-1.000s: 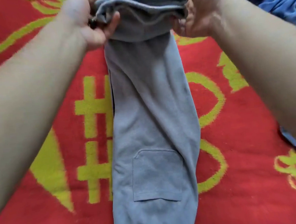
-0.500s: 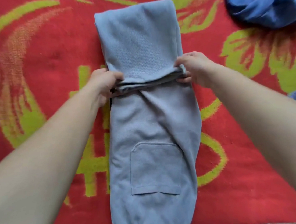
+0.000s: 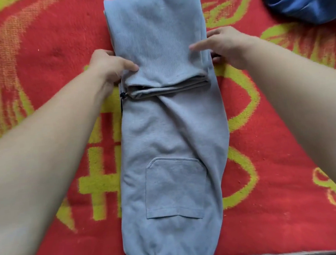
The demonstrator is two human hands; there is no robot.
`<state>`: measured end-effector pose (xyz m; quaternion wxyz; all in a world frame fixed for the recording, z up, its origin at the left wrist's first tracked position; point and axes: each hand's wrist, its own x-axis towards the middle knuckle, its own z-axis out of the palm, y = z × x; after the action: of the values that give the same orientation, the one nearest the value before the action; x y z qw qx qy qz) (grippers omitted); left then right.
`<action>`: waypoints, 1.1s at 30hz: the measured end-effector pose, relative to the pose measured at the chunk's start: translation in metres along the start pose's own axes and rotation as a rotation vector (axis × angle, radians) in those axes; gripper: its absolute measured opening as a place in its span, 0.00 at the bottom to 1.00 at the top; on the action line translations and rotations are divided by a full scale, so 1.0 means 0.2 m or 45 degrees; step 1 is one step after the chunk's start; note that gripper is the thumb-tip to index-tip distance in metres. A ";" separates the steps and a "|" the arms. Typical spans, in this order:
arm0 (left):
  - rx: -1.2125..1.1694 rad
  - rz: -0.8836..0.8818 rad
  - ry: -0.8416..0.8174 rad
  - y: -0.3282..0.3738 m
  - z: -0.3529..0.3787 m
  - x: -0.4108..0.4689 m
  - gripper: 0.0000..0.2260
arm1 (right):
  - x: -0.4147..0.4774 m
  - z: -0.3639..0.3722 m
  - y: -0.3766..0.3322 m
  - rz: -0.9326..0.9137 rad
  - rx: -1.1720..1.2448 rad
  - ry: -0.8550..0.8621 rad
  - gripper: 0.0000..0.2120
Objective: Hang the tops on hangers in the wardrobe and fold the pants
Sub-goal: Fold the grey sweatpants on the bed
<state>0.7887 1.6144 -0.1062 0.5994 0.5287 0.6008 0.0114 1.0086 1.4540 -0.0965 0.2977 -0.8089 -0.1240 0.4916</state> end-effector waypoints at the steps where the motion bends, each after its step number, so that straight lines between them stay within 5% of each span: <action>1: -0.045 -0.012 -0.055 0.02 0.00 0.01 0.21 | 0.01 0.00 -0.01 0.022 0.038 -0.027 0.21; 8: -0.139 0.045 -0.132 0.07 0.00 0.08 0.19 | 0.02 -0.01 -0.03 -0.002 0.350 -0.162 0.19; 12: -0.102 0.090 -0.055 0.05 0.03 0.05 0.22 | -0.06 0.04 -0.01 -0.116 0.331 0.046 0.17; 18: -0.263 0.235 0.050 0.17 -0.04 -0.04 0.30 | -0.13 0.03 -0.04 -0.517 -0.125 0.433 0.15; 24: -0.355 0.489 -0.024 0.04 -0.07 -0.25 0.14 | -0.36 0.11 0.16 -0.928 -0.365 0.958 0.10; 28: -0.211 0.538 -0.100 -0.19 -0.12 -0.38 0.14 | -0.50 0.15 0.40 -0.901 -0.564 0.900 0.10; 33: -0.268 0.311 -0.058 -0.52 -0.09 -0.53 0.16 | -0.64 0.29 0.68 -0.828 -0.623 0.672 0.13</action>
<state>0.6807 1.5107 -0.0929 0.6593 0.5322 0.5137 0.1350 0.8840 1.3049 -0.1056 0.2581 -0.8716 -0.4026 0.1074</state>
